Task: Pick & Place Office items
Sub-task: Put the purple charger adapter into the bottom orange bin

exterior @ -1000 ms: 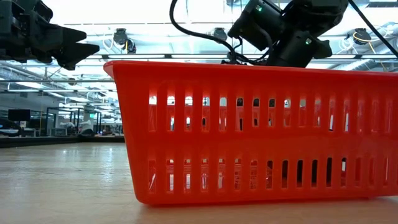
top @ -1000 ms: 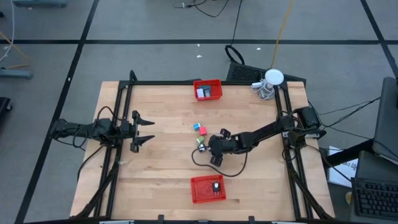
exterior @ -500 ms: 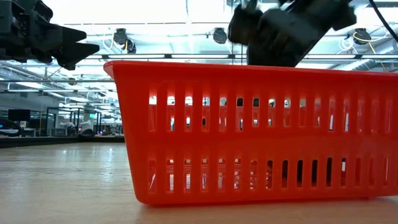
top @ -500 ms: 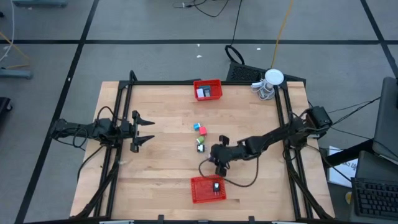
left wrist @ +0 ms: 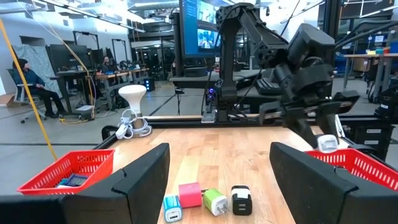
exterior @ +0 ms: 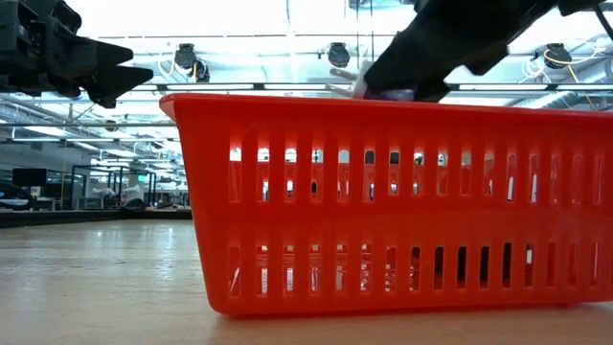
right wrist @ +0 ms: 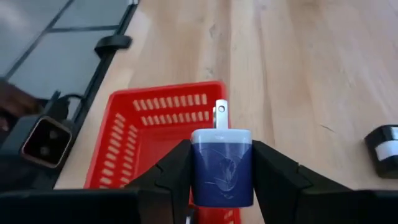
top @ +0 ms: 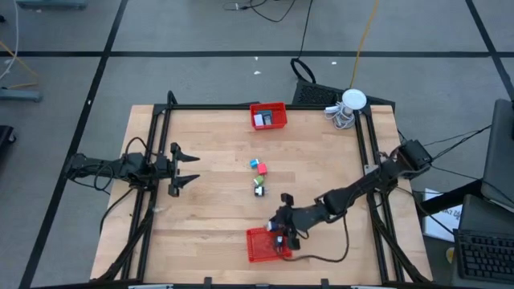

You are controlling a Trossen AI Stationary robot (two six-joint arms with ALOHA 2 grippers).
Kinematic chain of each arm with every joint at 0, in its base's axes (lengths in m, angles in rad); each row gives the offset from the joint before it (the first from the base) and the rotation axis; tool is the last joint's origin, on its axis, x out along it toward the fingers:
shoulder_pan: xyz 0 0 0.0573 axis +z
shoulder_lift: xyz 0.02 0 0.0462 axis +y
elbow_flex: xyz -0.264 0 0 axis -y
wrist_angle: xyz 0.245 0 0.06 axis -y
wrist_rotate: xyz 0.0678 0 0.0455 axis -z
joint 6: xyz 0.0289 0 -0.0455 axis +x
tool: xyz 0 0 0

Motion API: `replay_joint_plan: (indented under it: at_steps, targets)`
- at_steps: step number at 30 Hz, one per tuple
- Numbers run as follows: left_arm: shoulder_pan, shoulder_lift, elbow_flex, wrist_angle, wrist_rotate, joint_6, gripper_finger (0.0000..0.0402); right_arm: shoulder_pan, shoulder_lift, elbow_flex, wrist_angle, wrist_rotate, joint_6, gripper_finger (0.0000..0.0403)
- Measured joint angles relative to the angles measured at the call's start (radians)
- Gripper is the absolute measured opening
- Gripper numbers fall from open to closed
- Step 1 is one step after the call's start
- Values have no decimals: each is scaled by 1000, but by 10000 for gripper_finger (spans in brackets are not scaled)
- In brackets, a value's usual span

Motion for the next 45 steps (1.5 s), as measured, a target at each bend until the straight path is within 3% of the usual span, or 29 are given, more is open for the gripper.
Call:
replay_joint_plan:
  at_steps: [8,13,16,23,28,32,36,40,45]
  targets:
    - [0,0,0,0,0,0,274,13,0,0,78,5,-187,128]
    - [0,0,0,0,0,0,274,-42,-5,-19,90,189,-274,128]
    - [0,0,0,0,0,0,274,-106,-42,-66,52,213,-279,128]
    - [0,0,0,0,0,0,274,-234,-312,-304,99,211,-195,129]
    - [0,0,0,-1,0,0,273,-248,-526,-534,371,205,-172,129]
    - [0,0,0,-1,0,0,273,-232,-595,-665,543,209,-158,129]
    - [0,0,0,-1,0,0,273,-216,-609,-713,563,208,-122,130]
    - [0,0,0,0,0,0,273,-197,-609,-715,580,110,-121,130]
    - [0,0,0,0,0,0,274,-183,-609,-715,677,-91,-121,130]
